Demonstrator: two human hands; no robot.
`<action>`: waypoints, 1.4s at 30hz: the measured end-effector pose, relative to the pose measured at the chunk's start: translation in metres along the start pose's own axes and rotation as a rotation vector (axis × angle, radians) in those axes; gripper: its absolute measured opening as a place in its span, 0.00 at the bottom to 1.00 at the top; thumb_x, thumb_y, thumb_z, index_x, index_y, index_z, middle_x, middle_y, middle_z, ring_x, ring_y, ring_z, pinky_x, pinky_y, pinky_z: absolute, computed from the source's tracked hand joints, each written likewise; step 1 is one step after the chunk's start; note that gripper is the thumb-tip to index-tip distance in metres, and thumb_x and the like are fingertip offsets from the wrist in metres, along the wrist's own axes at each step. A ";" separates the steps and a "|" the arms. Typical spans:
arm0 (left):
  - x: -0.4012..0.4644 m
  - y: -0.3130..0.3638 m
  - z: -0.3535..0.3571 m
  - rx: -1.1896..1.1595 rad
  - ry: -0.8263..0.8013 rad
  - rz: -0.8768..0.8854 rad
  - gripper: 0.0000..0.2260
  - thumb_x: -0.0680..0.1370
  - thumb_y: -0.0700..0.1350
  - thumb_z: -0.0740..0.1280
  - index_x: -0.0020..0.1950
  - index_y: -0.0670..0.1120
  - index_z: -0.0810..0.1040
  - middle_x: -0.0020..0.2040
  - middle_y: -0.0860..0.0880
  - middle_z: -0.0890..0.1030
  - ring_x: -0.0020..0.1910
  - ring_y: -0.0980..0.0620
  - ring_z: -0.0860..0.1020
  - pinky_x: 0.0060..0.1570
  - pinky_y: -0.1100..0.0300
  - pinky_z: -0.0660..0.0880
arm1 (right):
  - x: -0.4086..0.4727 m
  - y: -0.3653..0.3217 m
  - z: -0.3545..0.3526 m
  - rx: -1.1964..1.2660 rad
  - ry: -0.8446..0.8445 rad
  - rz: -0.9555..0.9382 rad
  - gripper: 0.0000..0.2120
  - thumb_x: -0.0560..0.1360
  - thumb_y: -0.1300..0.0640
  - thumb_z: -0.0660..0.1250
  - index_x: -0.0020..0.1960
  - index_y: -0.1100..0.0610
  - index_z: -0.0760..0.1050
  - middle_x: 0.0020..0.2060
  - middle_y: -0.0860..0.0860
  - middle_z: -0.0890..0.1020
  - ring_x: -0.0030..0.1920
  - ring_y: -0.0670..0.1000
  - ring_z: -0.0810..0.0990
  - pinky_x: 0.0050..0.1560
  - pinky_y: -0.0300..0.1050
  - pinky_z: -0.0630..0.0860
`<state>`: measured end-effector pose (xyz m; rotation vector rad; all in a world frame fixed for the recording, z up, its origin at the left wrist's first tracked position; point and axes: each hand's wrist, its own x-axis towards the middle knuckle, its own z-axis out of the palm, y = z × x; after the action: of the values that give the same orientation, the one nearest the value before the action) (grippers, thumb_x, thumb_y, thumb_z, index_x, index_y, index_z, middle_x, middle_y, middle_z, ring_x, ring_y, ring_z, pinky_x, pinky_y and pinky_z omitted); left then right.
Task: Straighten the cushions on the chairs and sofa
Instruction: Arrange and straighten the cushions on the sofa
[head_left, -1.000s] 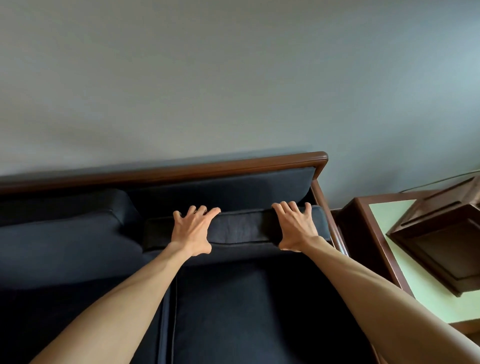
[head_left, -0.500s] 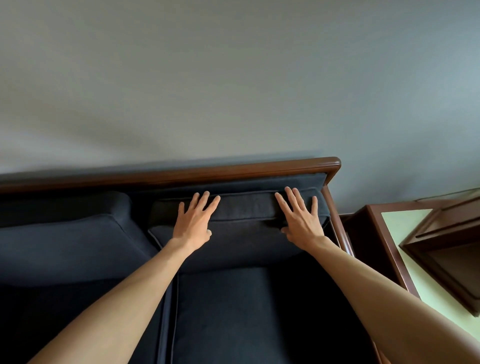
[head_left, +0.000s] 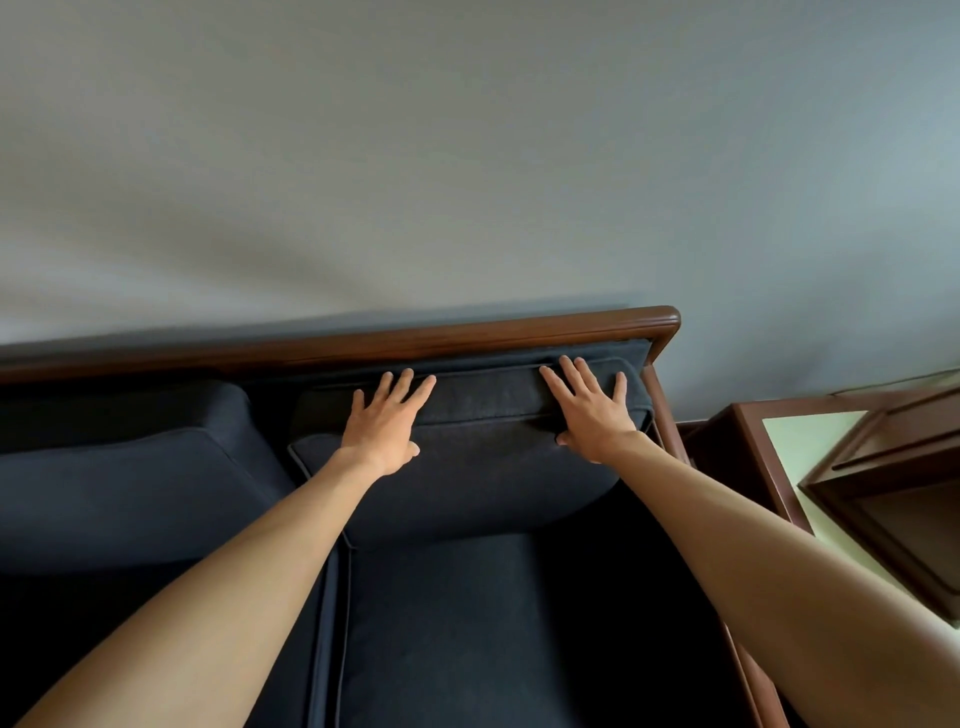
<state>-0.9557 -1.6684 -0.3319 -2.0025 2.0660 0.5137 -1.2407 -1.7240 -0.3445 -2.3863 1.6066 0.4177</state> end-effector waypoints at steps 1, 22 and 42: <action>-0.001 0.001 0.001 -0.003 0.005 -0.003 0.44 0.76 0.43 0.71 0.80 0.55 0.41 0.81 0.49 0.43 0.79 0.45 0.42 0.75 0.39 0.49 | -0.001 -0.001 0.000 -0.002 -0.006 0.000 0.50 0.76 0.49 0.71 0.80 0.49 0.35 0.80 0.54 0.39 0.79 0.56 0.36 0.72 0.74 0.43; -0.095 0.063 -0.132 -0.196 0.290 0.040 0.17 0.78 0.52 0.67 0.65 0.47 0.76 0.62 0.47 0.80 0.61 0.45 0.77 0.57 0.50 0.75 | -0.116 -0.031 -0.146 0.241 0.185 0.085 0.18 0.77 0.49 0.65 0.65 0.53 0.76 0.62 0.55 0.79 0.62 0.60 0.78 0.60 0.55 0.74; -0.381 0.398 -0.358 -0.192 0.524 0.770 0.10 0.78 0.54 0.67 0.54 0.51 0.81 0.56 0.49 0.81 0.56 0.45 0.77 0.53 0.54 0.72 | -0.597 0.078 -0.338 0.230 0.673 0.568 0.11 0.74 0.48 0.70 0.54 0.50 0.81 0.54 0.52 0.83 0.55 0.57 0.81 0.58 0.54 0.77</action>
<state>-1.3028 -1.4547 0.1835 -1.4536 3.2346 0.3239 -1.4913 -1.3560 0.1832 -1.9596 2.4552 -0.5280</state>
